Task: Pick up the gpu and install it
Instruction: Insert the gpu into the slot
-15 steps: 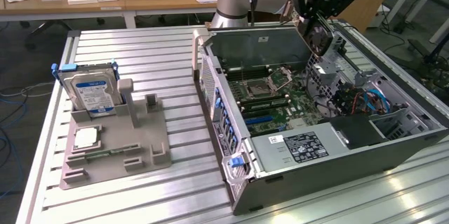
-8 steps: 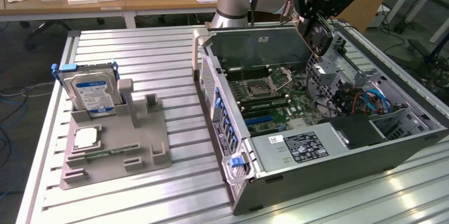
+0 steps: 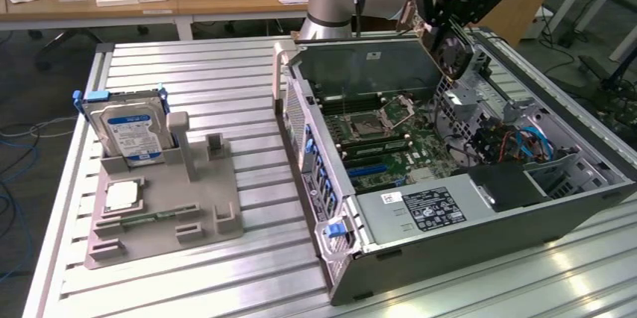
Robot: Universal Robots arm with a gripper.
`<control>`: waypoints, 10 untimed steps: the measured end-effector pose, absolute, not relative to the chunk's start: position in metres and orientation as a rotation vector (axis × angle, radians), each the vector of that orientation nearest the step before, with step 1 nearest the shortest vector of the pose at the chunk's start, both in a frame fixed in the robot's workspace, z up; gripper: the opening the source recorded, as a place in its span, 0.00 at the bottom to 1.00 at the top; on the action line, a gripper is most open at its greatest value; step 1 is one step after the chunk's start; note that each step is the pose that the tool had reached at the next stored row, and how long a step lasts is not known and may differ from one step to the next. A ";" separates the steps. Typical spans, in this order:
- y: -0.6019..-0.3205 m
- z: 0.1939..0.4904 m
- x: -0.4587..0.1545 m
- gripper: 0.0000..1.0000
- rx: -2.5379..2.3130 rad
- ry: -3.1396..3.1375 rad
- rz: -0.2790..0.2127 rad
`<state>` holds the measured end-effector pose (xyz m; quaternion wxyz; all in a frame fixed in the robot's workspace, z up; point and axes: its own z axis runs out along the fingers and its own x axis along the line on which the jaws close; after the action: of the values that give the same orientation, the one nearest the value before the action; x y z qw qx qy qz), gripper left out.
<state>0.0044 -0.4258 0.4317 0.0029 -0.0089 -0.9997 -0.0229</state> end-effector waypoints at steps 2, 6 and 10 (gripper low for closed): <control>-0.426 0.432 0.004 0.28 0.026 -3.134 -0.072; -0.426 0.432 0.004 0.28 0.128 -3.130 -0.071; -0.426 0.432 0.004 0.28 0.215 -3.124 -0.071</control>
<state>0.0041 -0.4259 0.4317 0.0047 0.0688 -0.9974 -0.0226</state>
